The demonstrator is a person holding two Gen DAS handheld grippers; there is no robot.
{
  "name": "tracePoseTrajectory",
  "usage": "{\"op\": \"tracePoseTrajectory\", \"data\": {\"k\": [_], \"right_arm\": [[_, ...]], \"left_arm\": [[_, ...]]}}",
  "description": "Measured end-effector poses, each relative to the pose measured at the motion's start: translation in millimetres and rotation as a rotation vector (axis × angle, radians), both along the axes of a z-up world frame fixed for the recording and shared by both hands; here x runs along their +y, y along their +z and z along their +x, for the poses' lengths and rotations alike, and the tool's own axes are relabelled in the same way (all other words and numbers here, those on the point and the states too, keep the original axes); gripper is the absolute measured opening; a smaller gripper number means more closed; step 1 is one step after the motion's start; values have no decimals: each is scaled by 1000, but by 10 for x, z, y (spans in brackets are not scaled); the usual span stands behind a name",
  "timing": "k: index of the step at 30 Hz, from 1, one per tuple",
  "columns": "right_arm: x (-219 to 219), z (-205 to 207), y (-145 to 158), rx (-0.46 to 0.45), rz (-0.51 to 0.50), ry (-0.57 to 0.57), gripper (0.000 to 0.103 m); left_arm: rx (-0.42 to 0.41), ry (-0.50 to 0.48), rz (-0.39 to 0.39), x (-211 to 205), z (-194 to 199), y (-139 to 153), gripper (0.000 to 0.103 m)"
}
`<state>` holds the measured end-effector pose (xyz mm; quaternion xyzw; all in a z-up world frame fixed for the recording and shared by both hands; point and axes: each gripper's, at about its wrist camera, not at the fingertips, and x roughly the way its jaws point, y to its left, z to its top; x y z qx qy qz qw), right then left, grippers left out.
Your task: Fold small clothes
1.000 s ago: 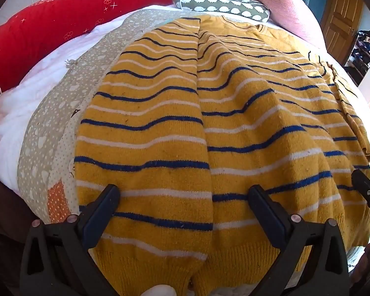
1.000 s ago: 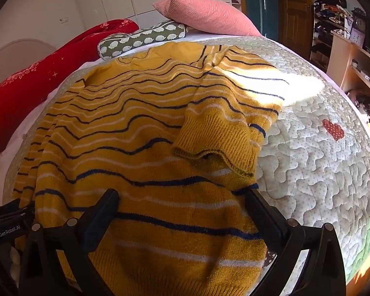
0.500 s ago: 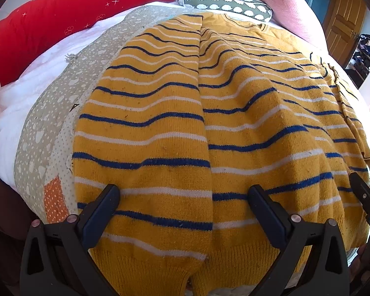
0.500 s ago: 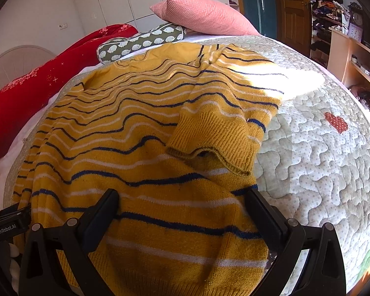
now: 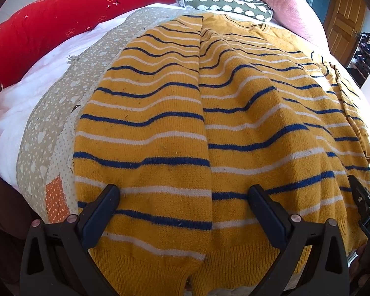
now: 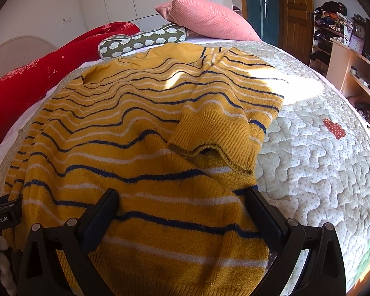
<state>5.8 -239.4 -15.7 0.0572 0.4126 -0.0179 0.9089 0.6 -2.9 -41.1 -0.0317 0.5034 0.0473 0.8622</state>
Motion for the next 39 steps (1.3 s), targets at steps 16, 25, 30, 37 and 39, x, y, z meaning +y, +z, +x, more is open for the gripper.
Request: {"op": "tracePoseTrajectory", "data": {"k": [16, 25, 30, 37, 39], "right_arm": [[67, -3, -35, -3, -61, -26, 103], [77, -6, -37, -5, -67, -29, 103], [77, -3, -35, -7, -68, -26, 103], [86, -24, -36, -9, -78, -15, 103], [90, -21, -33, -8, -80, -15, 102]], "left_arm": [[12, 12, 23, -20, 4, -13, 103], [21, 21, 30, -19, 6, -19, 103], [25, 27, 33, -18, 1, -17, 103], [24, 28, 32, -15, -6, -17, 103], [22, 27, 32, -12, -10, -16, 103]]}}
